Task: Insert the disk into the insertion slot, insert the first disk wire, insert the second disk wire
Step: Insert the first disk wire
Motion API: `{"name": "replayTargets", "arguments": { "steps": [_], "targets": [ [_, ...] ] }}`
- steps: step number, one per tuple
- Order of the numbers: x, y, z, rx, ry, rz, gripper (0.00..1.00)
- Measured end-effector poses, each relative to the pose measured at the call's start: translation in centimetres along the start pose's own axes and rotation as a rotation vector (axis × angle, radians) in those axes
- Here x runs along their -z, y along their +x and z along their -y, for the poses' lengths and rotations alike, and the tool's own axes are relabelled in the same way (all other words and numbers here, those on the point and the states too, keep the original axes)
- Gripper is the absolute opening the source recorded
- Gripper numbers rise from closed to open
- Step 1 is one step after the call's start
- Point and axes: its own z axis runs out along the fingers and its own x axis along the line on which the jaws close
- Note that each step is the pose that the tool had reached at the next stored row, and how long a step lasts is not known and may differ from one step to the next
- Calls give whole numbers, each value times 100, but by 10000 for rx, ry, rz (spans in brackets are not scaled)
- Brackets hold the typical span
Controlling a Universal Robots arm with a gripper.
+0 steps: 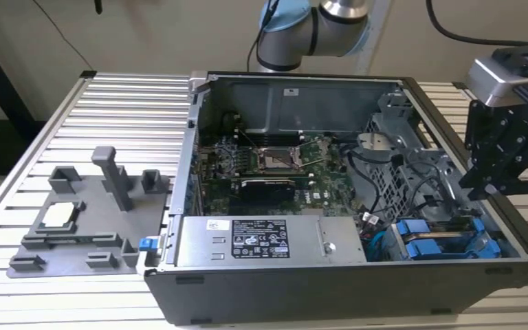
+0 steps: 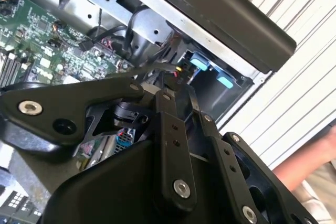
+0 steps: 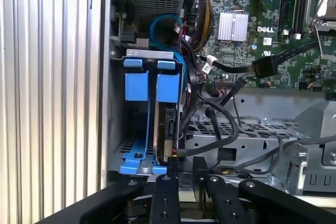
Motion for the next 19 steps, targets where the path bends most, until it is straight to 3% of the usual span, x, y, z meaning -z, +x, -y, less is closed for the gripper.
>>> {"name": "replayTargets", "arguments": {
  "steps": [7, 13, 16, 19],
  "targets": [
    [-7, -223, 11, 1, -1, -19, 26],
    [-11, -392, 20, 5, -5, -98, 26],
    [-9, -465, 23, 7, -7, -148, 26],
    [-5, -492, 24, 8, -8, -171, 26]
  ]
}}
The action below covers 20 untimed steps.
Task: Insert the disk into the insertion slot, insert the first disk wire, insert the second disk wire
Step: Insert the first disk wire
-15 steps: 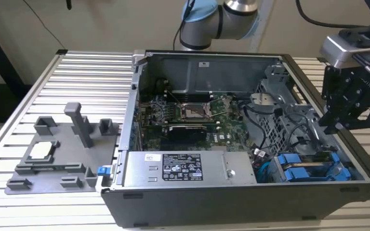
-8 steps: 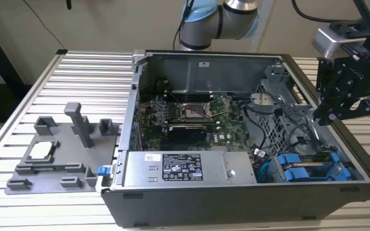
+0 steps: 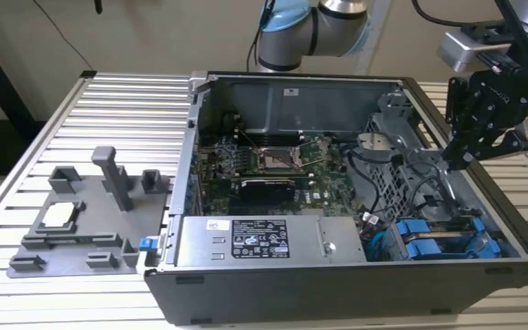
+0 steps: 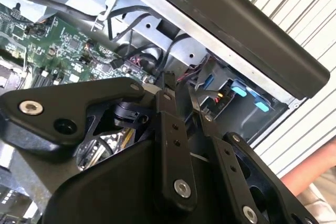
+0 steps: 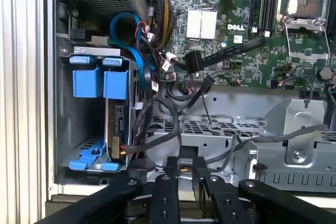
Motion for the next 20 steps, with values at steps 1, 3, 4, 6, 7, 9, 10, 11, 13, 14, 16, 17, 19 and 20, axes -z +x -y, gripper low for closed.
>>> {"name": "replayTargets", "arguments": {
  "steps": [1, 3, 4, 6, 7, 9, 10, 11, 13, 14, 16, 17, 19, 20],
  "targets": [
    [1, 0, -4, 0, 0, 0, 26],
    [3, -3, -16, 1, 2, 1, 26],
    [4, -3, -25, 1, 7, 1, 26],
    [7, -4, -50, 0, 22, 0, 26],
    [10, -5, -66, 0, 37, 0, 26],
    [17, -7, -101, 2, 80, -4, 26],
    [20, -8, -123, 3, 108, -5, 26],
    [23, -9, -148, 2, 142, -6, 26],
    [31, -13, -199, 3, 218, -10, 26],
    [35, -14, -223, 4, 255, -12, 26],
    [42, -18, -269, 5, 326, -15, 26],
    [46, -19, -293, 5, 363, -17, 26],
    [52, -24, -346, 6, 440, -21, 26],
    [55, -27, -374, 8, 481, -23, 26]
  ]
}}
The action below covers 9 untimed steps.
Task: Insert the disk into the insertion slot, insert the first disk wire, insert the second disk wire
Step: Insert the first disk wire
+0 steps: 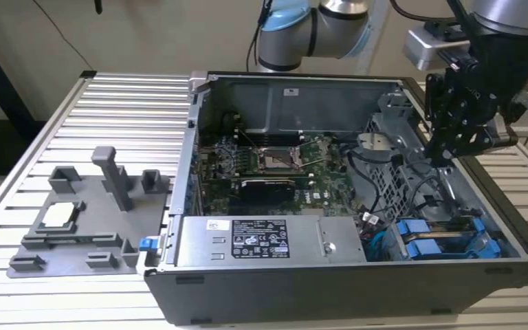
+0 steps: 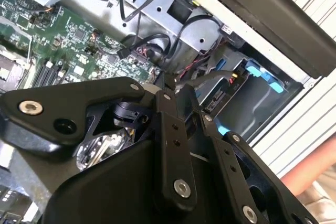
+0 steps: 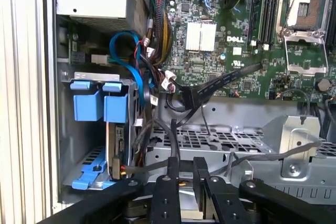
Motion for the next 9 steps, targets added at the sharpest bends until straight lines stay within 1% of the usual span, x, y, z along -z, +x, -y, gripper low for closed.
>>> {"name": "replayTargets", "arguments": {
  "steps": [5, 7, 9],
  "targets": [
    [15, -22, -148, 3, 226, -11, 26],
    [23, -34, -192, 4, 316, -17, 26],
    [32, -47, -231, 8, 460, -36, 26]
  ]
}}
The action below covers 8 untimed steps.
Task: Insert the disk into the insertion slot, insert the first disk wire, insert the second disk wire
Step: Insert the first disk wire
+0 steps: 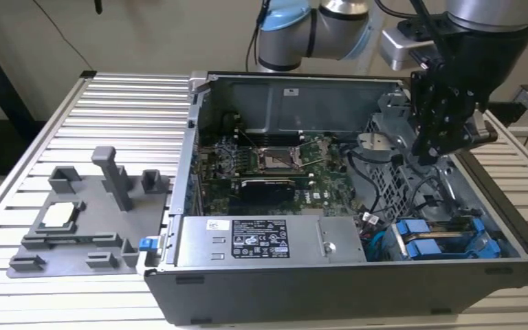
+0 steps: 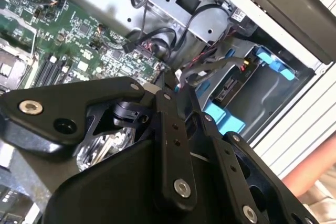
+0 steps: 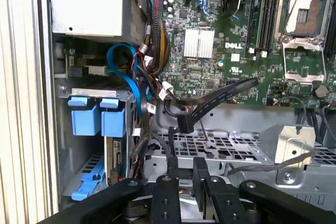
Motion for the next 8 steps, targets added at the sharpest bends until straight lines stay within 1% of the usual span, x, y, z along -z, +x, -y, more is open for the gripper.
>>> {"name": "replayTargets", "arguments": {
  "steps": [3, 4, 5, 6, 8],
  "targets": [
    [13, -21, -61, 6, 218, -35, 26],
    [17, -31, -82, 9, 268, -54, 26],
    [20, -44, -102, 15, 292, -88, 26],
    [22, -58, -119, 25, 301, -151, 26],
    [26, -87, -143, 53, 297, -328, 26]
  ]
}}
